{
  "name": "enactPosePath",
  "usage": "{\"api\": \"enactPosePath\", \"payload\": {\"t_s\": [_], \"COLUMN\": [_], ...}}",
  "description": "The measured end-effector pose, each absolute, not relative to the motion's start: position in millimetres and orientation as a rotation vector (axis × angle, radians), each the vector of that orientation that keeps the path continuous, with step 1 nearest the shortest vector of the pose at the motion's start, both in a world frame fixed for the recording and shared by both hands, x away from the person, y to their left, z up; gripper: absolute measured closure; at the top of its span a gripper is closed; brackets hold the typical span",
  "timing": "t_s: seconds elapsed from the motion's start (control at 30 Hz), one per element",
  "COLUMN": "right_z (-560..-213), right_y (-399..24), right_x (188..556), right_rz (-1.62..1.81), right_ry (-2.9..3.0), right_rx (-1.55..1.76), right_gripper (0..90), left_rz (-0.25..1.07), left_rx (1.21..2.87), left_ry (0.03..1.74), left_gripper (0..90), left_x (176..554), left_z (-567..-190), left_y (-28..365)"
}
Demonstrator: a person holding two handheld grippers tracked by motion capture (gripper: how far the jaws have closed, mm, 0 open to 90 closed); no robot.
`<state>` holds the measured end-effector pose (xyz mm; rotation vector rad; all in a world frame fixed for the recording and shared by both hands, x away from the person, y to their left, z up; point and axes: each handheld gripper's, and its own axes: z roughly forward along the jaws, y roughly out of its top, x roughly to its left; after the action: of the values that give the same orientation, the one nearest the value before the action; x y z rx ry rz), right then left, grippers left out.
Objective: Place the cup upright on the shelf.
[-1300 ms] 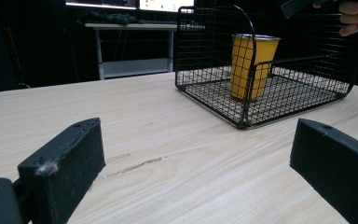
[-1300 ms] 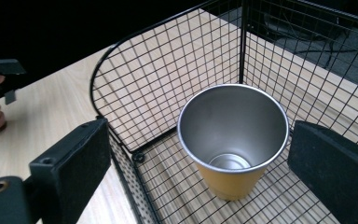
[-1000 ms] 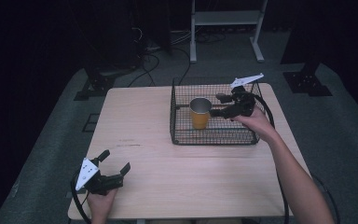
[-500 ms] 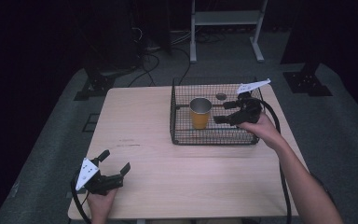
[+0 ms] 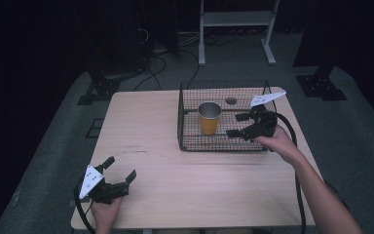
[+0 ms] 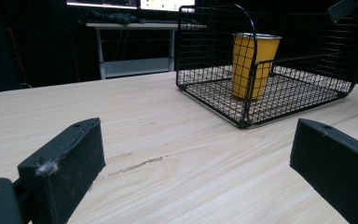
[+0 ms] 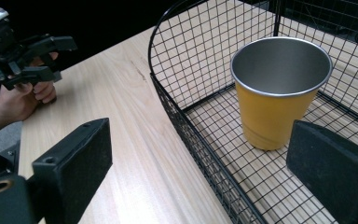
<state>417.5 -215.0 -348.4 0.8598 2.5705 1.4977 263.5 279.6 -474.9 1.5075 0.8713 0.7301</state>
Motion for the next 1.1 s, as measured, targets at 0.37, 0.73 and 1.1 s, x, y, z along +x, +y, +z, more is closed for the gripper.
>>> {"api": "enactPosePath", "payload": {"t_s": [0.37, 0.73, 1.1], "right_z": [-355, -362, -372], "right_y": [-222, -231, -235], "right_x": [402, 389, 375], "right_rz": [1.520, 1.535, 1.535], "right_ry": [2.581, 2.580, 2.596], "right_rx": [0.849, 0.844, 0.833], "right_gripper": [6.2, 6.2, 6.2], "left_rz": [0.732, 0.733, 0.734], "left_rx": [1.509, 1.510, 1.511], "left_ry": [0.870, 0.870, 0.870], "left_gripper": [2.3, 2.3, 2.3], "left_x": [263, 263, 263], "left_z": [-475, -475, -475], "left_y": [279, 279, 279]}}
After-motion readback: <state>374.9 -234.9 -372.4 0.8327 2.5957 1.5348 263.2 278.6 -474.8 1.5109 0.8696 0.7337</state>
